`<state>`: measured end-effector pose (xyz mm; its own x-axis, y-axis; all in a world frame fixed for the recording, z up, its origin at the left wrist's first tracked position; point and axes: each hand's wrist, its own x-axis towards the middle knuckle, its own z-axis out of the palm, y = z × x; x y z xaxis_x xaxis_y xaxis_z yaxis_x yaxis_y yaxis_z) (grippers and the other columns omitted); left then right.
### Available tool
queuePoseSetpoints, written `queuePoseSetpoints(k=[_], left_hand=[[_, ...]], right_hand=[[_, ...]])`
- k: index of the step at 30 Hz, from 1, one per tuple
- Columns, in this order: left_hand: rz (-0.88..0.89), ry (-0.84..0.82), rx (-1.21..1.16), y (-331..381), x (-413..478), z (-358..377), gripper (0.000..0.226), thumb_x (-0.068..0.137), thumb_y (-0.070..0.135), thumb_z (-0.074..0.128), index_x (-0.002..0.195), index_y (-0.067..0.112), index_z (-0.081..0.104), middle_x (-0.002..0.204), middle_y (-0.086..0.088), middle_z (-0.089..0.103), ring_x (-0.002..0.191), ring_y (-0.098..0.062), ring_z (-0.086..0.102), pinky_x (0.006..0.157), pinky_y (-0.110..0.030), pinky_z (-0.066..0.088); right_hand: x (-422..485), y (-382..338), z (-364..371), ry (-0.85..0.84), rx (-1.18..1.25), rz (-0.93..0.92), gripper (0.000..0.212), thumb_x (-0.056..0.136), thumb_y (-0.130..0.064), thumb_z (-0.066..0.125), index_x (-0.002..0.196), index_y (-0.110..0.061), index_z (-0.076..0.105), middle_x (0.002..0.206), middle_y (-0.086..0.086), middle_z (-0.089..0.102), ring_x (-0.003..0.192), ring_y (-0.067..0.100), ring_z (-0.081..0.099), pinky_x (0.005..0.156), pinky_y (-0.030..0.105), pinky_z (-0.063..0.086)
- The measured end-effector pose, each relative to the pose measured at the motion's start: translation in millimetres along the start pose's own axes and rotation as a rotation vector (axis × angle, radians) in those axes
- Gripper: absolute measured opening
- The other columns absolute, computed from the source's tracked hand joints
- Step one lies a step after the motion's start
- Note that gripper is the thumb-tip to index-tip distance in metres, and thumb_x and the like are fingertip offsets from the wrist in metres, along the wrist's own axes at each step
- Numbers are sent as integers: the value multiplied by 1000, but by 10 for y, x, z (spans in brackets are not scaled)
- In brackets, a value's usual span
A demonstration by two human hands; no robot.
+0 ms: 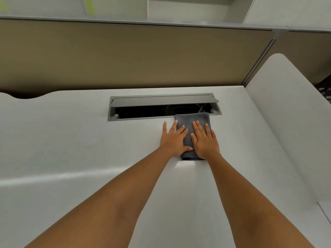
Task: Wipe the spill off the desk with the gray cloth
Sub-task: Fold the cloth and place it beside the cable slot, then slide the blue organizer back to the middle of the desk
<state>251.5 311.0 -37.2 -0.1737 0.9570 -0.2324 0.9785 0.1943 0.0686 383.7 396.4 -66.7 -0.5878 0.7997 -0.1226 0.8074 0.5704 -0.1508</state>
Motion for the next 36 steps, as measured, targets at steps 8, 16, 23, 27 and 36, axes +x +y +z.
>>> queuePoseSetpoints(k=[8,16,23,27,36], left_hand=[[-53,163,-162,-449,-596,47,81,88,72,21,153,27,1,163,3,2,149,-24,-12,114,-53,-13],[-215,250,-228,-1168,-1541,-193,87,78,75,-6,153,29,-1,163,5,-3,149,-22,-12,115,-51,-14],[-430,278,-198,-2091,-2491,-178,85,80,73,-9,152,29,-4,162,6,-4,149,-22,-12,116,-50,-12],[-527,282,-206,-2513,-3142,13,89,79,74,-13,153,27,-1,163,6,0,149,-21,-12,117,-49,-11],[-858,250,-114,-3434,-4573,400,79,88,71,12,152,28,-4,162,5,-3,148,-23,-13,112,-48,-19]], right_hand=[[-95,-423,-168,-26,124,19,60,101,-48,17,153,-24,-1,162,0,-3,148,25,-5,117,48,-4],[-520,-1545,-88,54,292,-165,61,95,-56,16,151,-33,5,161,-8,4,149,19,0,115,39,-11],[-884,-2792,-82,65,290,-464,59,96,-59,13,151,-38,5,158,-16,0,147,10,-7,116,36,-14],[-1192,-3528,116,9,209,-677,58,95,-62,7,148,-41,-6,154,-22,-10,144,5,-18,116,33,-16],[-1657,-4885,405,-104,101,-917,62,96,-60,12,150,-36,-6,157,-18,-9,146,10,-16,113,33,-19]])
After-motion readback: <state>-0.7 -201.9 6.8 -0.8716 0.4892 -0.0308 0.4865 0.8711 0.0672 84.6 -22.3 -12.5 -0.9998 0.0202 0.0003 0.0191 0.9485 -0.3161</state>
